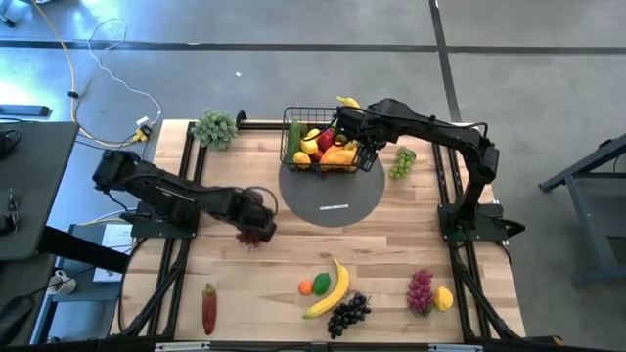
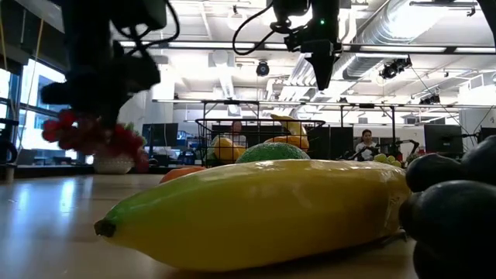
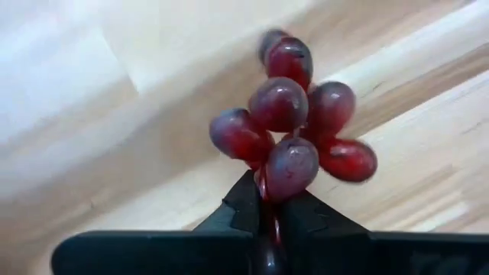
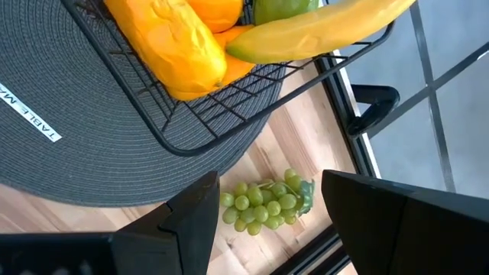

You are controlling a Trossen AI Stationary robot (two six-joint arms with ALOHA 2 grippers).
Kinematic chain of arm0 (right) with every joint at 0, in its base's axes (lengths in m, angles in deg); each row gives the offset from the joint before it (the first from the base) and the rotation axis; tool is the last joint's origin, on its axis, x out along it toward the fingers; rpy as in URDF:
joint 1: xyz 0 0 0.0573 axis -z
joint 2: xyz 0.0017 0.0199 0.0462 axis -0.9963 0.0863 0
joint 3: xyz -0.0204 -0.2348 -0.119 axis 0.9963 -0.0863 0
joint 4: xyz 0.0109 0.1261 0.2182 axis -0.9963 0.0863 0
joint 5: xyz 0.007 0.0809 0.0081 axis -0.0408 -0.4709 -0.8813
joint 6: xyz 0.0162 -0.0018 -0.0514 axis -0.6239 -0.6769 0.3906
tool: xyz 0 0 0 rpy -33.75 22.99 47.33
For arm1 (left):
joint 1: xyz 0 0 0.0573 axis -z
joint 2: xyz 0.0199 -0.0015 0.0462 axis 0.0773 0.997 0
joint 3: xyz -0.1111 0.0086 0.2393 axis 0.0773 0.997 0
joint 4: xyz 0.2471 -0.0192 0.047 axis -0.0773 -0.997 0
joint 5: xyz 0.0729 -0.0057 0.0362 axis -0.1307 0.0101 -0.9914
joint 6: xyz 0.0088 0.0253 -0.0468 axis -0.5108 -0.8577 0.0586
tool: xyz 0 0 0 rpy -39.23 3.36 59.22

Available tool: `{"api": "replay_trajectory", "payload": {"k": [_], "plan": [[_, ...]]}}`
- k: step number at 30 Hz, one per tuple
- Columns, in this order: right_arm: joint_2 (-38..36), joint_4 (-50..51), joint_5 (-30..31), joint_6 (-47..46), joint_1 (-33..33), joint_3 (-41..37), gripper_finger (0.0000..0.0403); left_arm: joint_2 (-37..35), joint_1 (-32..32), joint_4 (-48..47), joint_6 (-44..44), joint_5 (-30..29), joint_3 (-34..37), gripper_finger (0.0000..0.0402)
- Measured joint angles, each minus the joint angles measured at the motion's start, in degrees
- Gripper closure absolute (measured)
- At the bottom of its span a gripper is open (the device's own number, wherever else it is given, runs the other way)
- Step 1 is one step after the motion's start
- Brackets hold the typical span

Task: Build produce basket
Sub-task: Put the grapes into the wire basket

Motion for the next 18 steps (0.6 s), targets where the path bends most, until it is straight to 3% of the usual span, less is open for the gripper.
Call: {"api": "replay_trajectory", "payload": {"k": [12, 18], "plan": [[-1.63, 0.30, -0.06, -7.44, 0.00, 0.00, 0.0190, -10.13, -13.26, -1.26, -25.79, -5.47, -8.61, 0.0394], [-1.99, 0.23, -0.10, -12.13, 0.00, 0.02, 0.0190, -10.99, -21.95, -0.69, -43.60, -6.76, -15.02, 0.0393]]}}
